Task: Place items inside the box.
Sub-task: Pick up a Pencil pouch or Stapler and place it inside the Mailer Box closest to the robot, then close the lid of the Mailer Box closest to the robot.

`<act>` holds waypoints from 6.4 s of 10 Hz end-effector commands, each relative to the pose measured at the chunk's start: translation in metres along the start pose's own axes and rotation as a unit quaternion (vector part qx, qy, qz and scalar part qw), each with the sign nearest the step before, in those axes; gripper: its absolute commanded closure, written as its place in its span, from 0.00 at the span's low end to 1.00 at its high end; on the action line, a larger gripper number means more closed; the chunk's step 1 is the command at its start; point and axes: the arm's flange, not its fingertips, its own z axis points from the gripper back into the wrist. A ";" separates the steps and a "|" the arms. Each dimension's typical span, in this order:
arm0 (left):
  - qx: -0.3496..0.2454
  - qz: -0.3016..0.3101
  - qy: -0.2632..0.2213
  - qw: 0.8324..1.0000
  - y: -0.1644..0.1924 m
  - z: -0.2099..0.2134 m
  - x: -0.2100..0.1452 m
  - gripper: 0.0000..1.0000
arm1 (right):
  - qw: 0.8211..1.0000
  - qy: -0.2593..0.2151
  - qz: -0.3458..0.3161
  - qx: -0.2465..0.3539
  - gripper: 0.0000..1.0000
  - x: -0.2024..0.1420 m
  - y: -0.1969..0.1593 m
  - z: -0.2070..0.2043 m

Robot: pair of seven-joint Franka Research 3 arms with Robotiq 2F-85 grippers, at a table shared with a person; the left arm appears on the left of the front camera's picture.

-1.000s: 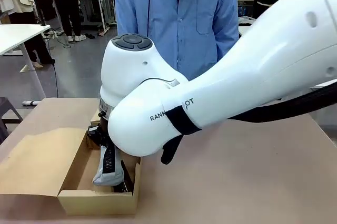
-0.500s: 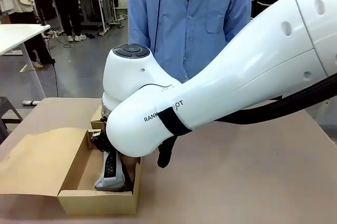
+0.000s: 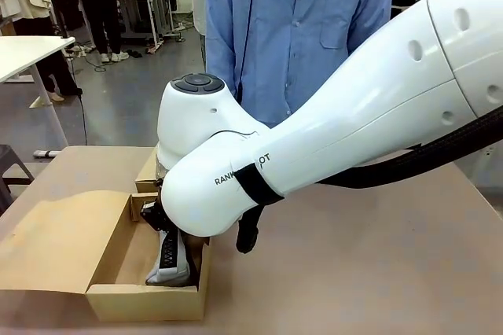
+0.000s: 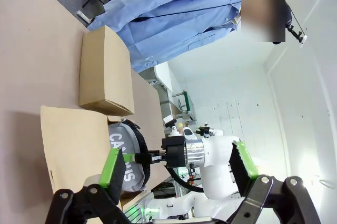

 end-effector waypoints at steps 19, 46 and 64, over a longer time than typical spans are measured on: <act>-0.010 -0.009 -0.005 1.000 -0.001 0.000 0.000 0.00 | 0.914 0.083 -0.006 0.398 0.00 -0.004 -0.202 0.184; -0.010 -0.009 -0.005 1.000 -0.001 0.000 0.000 0.00 | 0.742 0.060 -0.062 0.665 0.00 -0.054 -0.608 0.236; -0.112 -0.572 0.116 0.804 -0.007 -0.088 -0.032 0.00 | 0.742 0.060 -0.062 0.665 0.00 -0.054 -0.608 0.236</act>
